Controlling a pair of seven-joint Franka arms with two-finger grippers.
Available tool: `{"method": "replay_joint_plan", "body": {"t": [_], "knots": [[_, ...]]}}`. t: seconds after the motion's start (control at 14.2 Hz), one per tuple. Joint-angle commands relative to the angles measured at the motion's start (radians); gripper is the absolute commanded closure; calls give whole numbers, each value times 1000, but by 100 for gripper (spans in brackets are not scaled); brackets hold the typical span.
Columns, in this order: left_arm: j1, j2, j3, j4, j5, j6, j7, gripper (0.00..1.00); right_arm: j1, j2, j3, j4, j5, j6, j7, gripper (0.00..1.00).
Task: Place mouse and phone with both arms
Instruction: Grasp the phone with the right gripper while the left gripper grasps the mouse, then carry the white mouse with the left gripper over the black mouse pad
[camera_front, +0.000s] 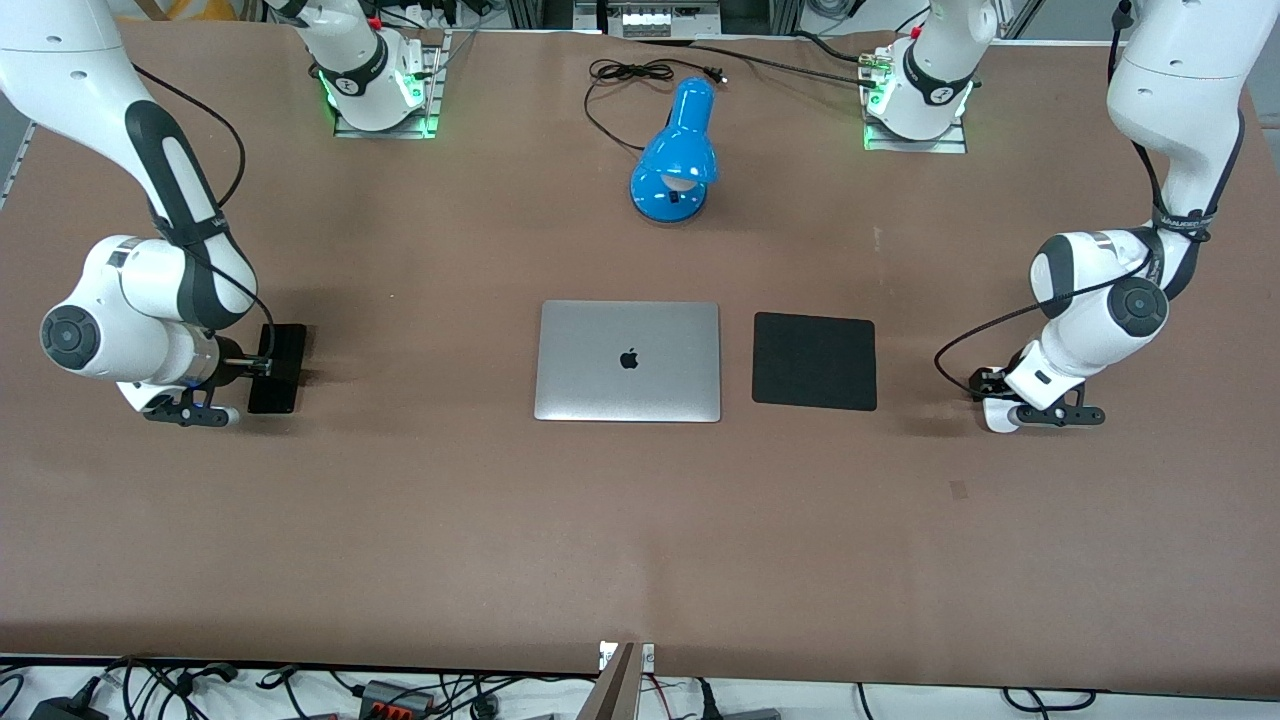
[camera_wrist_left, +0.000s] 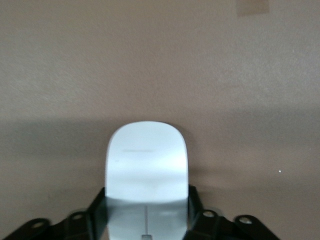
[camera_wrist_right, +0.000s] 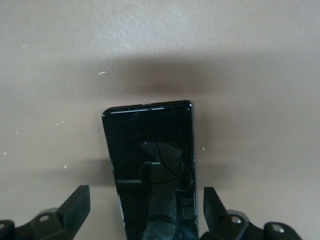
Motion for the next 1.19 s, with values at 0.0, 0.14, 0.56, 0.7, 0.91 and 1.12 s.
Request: {"method": "replay_joint_plan", "body": {"t": [0.0, 0.14, 0.56, 0.7, 0.91, 1.12], "knots": [[15, -31, -9, -1, 25, 3, 13, 59, 2, 13, 1, -6, -15, 49, 14, 0], [15, -54, -12, 10, 25, -17, 20, 64, 3, 21, -1, -6, -17, 56, 12, 0], [6, -115, -96, 84, 25, -261, 16, 69, 3, 38, -1, -6, -23, 54, 5, 0], [4, -119, -178, 81, 22, -292, -21, 69, 5, 39, 1, -8, -66, 52, 11, 0], [-22, -100, -276, 76, 22, -290, -169, 69, 5, 39, 1, -6, -69, 49, 11, 0], [-63, -96, -322, 35, 22, -270, -278, 69, 12, 44, 1, -8, -69, 49, 11, 0]]}}
